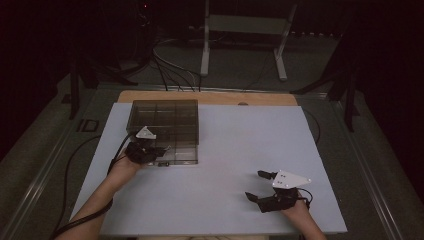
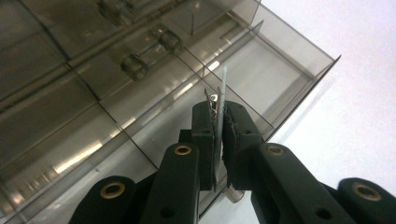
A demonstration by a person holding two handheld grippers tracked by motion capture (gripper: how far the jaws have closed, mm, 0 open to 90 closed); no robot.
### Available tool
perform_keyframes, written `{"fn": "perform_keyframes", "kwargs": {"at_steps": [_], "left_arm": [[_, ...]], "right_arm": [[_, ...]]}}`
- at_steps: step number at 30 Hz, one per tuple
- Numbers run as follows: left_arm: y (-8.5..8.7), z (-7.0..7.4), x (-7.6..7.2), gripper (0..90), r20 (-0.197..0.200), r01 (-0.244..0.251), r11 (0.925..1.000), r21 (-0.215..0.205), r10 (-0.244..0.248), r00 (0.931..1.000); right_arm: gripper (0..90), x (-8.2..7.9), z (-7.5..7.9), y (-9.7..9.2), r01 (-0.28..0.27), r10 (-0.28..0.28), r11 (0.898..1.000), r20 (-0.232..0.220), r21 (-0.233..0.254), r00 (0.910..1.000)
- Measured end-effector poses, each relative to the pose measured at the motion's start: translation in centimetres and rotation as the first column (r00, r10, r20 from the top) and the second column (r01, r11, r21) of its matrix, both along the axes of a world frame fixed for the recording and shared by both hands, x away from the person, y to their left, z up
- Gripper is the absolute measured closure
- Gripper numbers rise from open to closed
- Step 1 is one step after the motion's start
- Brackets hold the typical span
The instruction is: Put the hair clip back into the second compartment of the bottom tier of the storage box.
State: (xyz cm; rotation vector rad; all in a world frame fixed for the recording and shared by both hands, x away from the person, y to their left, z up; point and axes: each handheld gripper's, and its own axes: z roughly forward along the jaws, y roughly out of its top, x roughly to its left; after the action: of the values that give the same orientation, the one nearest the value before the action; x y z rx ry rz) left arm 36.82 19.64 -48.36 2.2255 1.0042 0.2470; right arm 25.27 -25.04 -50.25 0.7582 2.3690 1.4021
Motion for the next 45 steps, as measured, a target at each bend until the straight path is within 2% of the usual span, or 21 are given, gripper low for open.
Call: {"fn": "perform_keyframes", "kwargs": {"at_steps": [2, 5, 9, 14, 17, 18, 22, 25, 26, 28, 30, 34, 36, 38, 40, 42, 45], "left_arm": [[-0.2, -0.2, 0.0, 83.1, -0.008, 0.009, 0.9999, 0.008, -0.009, 0.9999], [-0.3, -0.3, 0.2, 83.1, -0.025, 0.007, 1.0000, -0.001, -0.007, 0.9997], [-0.7, -0.4, 0.5, 83.0, -0.035, 0.001, 0.9991, 0.043, 0.000, 0.9994], [-1.1, -0.6, 0.7, 82.7, -0.034, -0.007, 0.9994, 0.034, 0.009, 0.9994], [-1.2, -0.5, 0.6, 69.8, -0.020, -0.029, 0.9987, 0.042, 0.030, 0.9994], [-1.2, -0.3, 0.6, 68.0, -0.019, -0.035, 0.9985, 0.042, 0.036, 0.9992], [-1.2, 0.6, -0.2, 47.0, 0.031, -0.053, 0.9967, 0.062, 0.052, 0.9982], [-1.1, 1.1, -0.5, 36.7, 0.038, -0.057, 0.9970, 0.053, 0.055, 0.9977], [-1.0, 1.3, -0.6, 33.9, 0.028, -0.046, 0.9981, 0.042, 0.045, 0.9986], [-1.1, 1.6, -1.0, 27.1, 0.035, -0.039, 0.9982, 0.047, 0.037, 0.9987], [-1.1, 1.7, -1.1, 23.1, 0.022, -0.024, 0.9988, 0.044, 0.023, 0.9995], [-1.0, 2.1, -1.6, 15.8, 0.022, 0.000, 0.9988, 0.049, -0.001, 0.9998], [-0.9, 2.2, -1.9, 14.3, 0.010, 0.018, 0.9994, 0.029, -0.018, 0.9998], [-0.7, 2.3, -2.0, 4.2, -0.005, 0.046, 0.9989, 0.007, -0.046, 0.9989], [-0.6, 2.4, -2.3, 1.4, 0.002, 0.049, 0.9987, 0.015, -0.049, 0.9988], [-0.4, 2.4, -2.5, 0.2, 0.001, 0.058, 0.9983, 0.001, -0.058, 0.9983], [-0.1, 2.5, -2.9, 0.0, 0.023, 0.056, 0.9984, -0.007, -0.056, 0.9982]], "right_arm": [[13.5, 0.0, 0.0, 0.0, 0.000, 0.000, 1.000, 0.000, -0.001, 1.0000], [13.5, 0.0, 0.0, 0.0, -0.001, 0.001, 1.000, -0.001, -0.002, 1.0000], [13.5, 0.0, 0.0, 0.0, -0.001, 0.001, 1.000, 0.000, -0.001, 1.0000], [13.5, 0.0, 0.0, 0.0, -0.003, 0.003, 1.000, -0.002, -0.002, 1.0000], [13.5, 0.0, 0.0, 0.0, -0.003, 0.003, 1.000, -0.004, -0.003, 1.0000], [13.6, 0.0, 0.0, 0.1, -0.005, 0.005, 1.000, -0.004, -0.004, 1.0000], [13.6, 0.0, 0.0, 0.1, -0.008, 0.008, 1.000, -0.005, -0.004, 1.0000], [13.6, 0.0, -0.1, 0.1, -0.009, 0.009, 1.000, -0.006, -0.006, 0.9999], [13.5, 0.0, -0.1, 0.1, -0.009, 0.009, 1.000, -0.005, -0.006, 0.9999], [13.6, 0.0, 0.0, 0.1, -0.008, 0.008, 1.000, -0.005, -0.005, 0.9999], [13.5, 0.0, 0.0, 0.1, -0.008, 0.008, 1.000, -0.004, -0.007, 1.0000], [13.5, 0.0, 0.0, 0.1, -0.005, 0.005, 1.000, -0.003, -0.005, 1.0000], [13.6, 0.0, 0.0, 0.1, -0.004, 0.004, 1.000, -0.003, -0.003, 1.0000], [13.6, 0.0, 0.0, 0.0, -0.004, 0.004, 1.000, -0.003, -0.004, 1.0000], [13.6, 0.0, 0.0, 0.0, -0.004, 0.004, 1.000, -0.002, -0.003, 1.0000], [13.6, 0.0, 0.0, 0.0, -0.004, 0.004, 1.000, -0.003, -0.004, 1.0000], [13.5, 0.0, 0.0, 0.1, -0.005, 0.005, 1.000, -0.002, -0.004, 1.0000]]}}
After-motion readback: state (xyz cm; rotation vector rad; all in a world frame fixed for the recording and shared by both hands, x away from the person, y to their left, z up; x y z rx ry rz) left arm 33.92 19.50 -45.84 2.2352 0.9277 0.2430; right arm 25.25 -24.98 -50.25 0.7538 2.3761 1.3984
